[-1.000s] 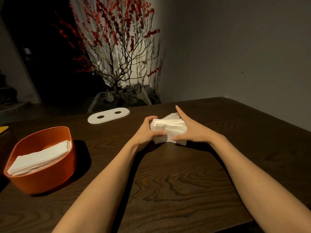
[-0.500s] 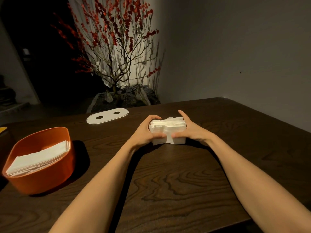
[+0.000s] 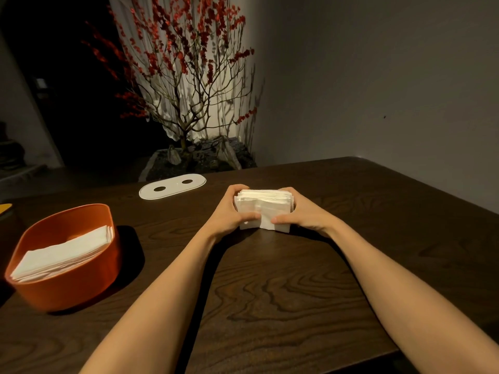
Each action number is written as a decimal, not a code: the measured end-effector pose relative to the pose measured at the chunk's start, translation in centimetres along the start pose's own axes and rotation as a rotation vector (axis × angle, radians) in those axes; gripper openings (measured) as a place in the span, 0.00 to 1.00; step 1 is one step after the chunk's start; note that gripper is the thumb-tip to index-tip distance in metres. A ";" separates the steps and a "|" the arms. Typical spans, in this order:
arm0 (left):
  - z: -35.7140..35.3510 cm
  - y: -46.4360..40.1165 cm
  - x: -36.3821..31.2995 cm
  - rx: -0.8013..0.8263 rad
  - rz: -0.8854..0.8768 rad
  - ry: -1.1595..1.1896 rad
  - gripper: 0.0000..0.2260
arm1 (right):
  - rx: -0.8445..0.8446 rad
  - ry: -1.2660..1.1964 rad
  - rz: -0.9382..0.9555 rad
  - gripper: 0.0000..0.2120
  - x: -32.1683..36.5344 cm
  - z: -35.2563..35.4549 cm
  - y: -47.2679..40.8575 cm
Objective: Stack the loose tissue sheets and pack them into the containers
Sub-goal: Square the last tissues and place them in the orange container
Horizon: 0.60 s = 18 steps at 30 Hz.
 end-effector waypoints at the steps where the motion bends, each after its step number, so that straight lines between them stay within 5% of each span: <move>1: -0.1 0.1 0.1 -0.045 -0.013 -0.036 0.30 | -0.036 0.013 0.017 0.27 0.1 -0.3 0.0; 8: 0.2 0.1 -0.1 -0.483 -0.226 -0.299 0.22 | -0.290 0.094 0.059 0.21 -0.4 -0.7 -0.5; 11: -0.1 0.4 -0.7 -0.432 -0.348 -0.357 0.17 | -0.248 0.071 0.059 0.22 -0.2 -0.7 -0.2; 18: 0.0 0.7 -0.8 -0.454 -0.509 -0.892 0.15 | -0.160 0.014 0.073 0.28 0.2 -0.6 0.0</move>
Point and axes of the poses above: each hand's wrist, its own y-axis away from the middle knuckle, its own z-axis out of the back of the hand, x = y × z, the point moved 3 cm from there along -y, towards the middle knuckle, and after that the axes turned 2 degrees about z, right-handed, at the moved point
